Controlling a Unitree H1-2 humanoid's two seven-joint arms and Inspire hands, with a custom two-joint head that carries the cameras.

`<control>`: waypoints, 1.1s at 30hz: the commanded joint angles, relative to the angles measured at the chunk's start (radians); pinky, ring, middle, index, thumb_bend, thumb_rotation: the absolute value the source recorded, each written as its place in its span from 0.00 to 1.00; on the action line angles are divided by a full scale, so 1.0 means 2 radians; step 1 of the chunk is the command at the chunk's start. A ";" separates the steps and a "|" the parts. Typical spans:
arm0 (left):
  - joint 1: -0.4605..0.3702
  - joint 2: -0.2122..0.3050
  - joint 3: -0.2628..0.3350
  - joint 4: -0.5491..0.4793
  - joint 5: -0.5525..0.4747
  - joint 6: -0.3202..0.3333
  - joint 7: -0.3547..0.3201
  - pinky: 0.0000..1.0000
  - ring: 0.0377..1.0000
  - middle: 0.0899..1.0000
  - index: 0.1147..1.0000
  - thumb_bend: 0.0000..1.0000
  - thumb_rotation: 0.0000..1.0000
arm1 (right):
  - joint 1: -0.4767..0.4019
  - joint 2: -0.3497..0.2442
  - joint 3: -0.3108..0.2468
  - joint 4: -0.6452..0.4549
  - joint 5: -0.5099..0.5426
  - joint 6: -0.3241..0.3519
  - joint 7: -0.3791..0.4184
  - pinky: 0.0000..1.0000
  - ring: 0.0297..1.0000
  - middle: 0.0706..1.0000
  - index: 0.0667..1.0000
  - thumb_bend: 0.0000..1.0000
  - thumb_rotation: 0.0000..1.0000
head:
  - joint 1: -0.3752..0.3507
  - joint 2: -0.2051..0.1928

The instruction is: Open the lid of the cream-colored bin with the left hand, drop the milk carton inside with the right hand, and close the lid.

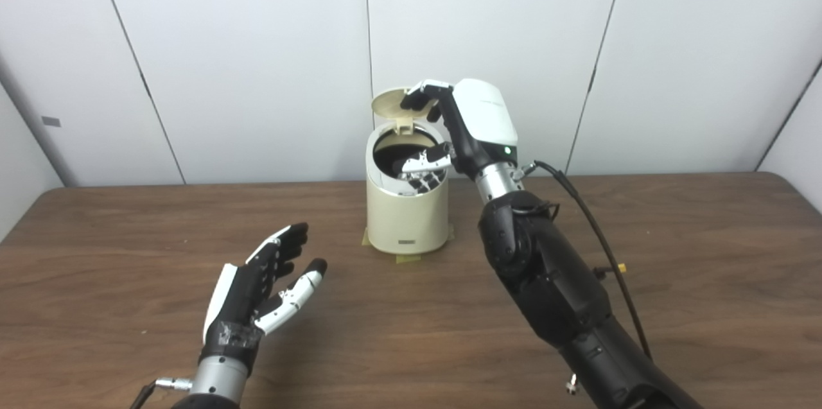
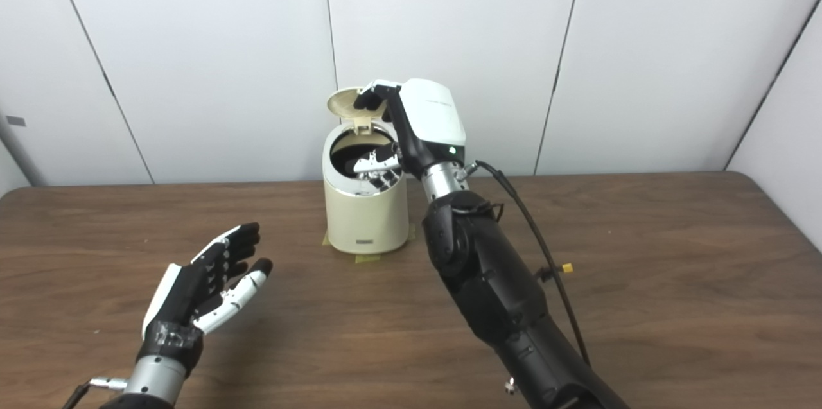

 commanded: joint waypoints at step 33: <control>-0.247 0.050 0.015 0.150 -0.037 -0.017 -0.036 0.82 0.83 0.83 0.86 0.46 0.48 | 0.174 -0.022 -0.119 -0.118 0.141 -0.020 0.011 0.35 0.38 0.43 0.49 0.52 0.00 | 0.001 -0.011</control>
